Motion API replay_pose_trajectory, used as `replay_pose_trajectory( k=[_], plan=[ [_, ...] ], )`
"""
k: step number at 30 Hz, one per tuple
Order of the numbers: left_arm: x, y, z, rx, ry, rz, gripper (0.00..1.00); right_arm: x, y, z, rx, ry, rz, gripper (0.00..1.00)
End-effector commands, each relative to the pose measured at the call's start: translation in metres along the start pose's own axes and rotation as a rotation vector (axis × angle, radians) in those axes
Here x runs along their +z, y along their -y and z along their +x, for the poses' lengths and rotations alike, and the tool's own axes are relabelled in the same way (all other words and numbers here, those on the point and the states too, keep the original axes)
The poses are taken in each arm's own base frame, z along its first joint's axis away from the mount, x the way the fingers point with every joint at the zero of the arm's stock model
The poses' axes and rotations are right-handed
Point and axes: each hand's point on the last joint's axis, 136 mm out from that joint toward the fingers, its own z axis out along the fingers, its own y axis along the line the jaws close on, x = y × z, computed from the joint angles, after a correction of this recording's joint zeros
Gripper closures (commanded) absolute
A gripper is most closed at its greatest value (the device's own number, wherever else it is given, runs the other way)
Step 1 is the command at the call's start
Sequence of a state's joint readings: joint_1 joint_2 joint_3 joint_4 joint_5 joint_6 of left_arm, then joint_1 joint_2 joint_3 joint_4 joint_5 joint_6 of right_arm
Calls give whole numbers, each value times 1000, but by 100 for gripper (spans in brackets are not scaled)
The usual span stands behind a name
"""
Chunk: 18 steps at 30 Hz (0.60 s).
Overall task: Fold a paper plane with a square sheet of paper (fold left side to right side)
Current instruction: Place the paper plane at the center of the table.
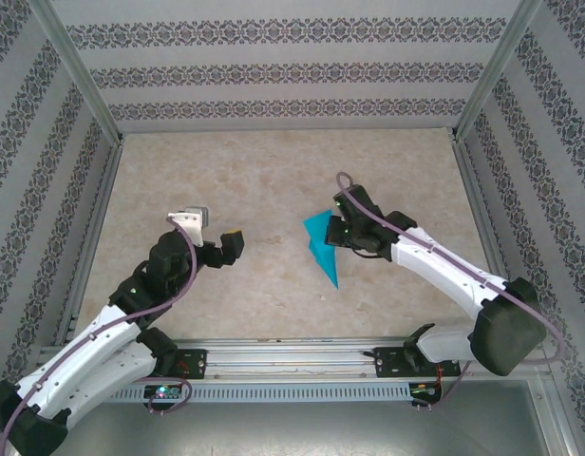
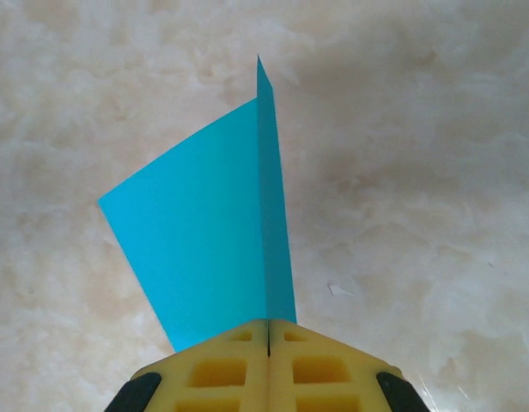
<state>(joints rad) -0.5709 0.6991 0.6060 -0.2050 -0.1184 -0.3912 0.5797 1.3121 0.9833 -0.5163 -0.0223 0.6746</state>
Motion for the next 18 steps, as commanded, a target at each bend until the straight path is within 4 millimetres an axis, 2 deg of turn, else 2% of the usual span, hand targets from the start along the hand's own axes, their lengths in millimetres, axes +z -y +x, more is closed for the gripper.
replay_pose_trajectory(
  k=[1,8,12,18],
  plan=[
    [1,3,1,20,-76,36,0,-5,-27,-7,-87,-1,-206,100],
    [8,6,-20,9,-157,102,0,-4,-50,-16,-52,-16,-507,100],
    [16,7,-24,64,-188,135,0,11,-62,-16,-24,-58,-603,100],
    [34,12,-15,123,-204,205,0,45,-74,-15,62,-109,-675,100]
  ],
)
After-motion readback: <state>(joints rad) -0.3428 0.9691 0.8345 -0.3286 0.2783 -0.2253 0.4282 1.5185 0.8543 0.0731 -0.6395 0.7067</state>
